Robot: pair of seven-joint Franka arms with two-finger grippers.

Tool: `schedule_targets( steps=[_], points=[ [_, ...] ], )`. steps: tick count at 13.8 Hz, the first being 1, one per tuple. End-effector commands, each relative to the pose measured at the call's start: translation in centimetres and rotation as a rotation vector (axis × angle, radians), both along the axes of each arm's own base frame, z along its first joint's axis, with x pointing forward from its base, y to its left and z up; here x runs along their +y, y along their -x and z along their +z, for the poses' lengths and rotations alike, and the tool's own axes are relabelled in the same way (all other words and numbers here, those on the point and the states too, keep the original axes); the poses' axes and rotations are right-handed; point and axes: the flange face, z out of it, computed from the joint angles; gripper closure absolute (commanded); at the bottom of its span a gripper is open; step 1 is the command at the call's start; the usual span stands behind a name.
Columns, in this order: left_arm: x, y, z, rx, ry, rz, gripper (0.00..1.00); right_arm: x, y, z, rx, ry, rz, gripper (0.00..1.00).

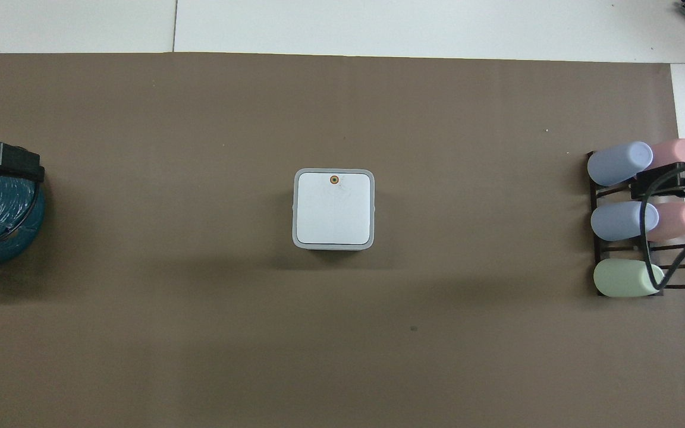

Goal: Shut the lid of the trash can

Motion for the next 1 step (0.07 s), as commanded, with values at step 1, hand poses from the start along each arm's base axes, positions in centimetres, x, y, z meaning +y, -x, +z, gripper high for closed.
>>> schedule_targets(
  steps=[1],
  points=[
    [-0.18, 0.47, 0.86, 0.006, -0.021, -0.016, 0.0, -0.03, 0.69, 0.15, -0.019, 0.009, 0.023, 0.0]
  ],
)
